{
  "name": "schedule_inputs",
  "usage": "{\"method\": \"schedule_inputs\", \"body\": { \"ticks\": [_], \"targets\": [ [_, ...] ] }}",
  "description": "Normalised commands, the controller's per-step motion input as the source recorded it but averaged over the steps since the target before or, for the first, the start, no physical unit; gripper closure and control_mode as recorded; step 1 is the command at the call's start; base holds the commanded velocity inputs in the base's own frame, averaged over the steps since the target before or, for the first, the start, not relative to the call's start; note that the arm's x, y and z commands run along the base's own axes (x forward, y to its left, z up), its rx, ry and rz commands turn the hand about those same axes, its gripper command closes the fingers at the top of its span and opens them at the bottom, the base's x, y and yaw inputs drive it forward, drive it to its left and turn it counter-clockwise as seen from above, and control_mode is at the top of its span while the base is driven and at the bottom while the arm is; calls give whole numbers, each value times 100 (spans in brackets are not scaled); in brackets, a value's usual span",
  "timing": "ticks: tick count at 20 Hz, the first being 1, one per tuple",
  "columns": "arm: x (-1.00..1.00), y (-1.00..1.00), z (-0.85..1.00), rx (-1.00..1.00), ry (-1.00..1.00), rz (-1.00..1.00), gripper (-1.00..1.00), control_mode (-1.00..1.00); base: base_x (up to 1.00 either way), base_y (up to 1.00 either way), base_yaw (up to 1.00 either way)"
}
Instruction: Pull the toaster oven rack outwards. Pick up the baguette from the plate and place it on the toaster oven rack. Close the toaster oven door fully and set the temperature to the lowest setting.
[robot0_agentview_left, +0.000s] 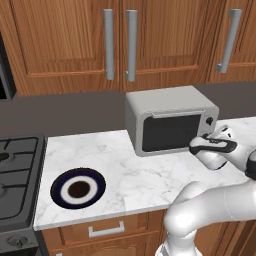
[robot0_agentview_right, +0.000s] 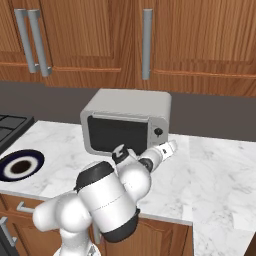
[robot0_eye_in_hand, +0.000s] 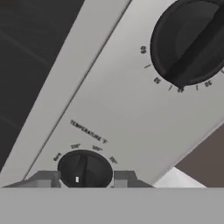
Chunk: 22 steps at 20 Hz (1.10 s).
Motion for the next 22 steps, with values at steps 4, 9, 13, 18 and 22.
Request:
{"method": "schedule_inputs", "body": {
  "ticks": [4,9,13,18,22],
  "targets": [
    [-28,-46,-27,-19,-3,8,100,-100,0,0,0],
    [-24,-58,-6,-15,-8,11,100,-100,0,0,0],
    [-14,-75,-2,-14,-5,15,100,-100,0,0,0],
    [-9,-59,0,-22,0,12,100,-100,0,0,0],
    [-6,-35,0,-26,0,8,100,-100,0,0,0]
  ]
}}
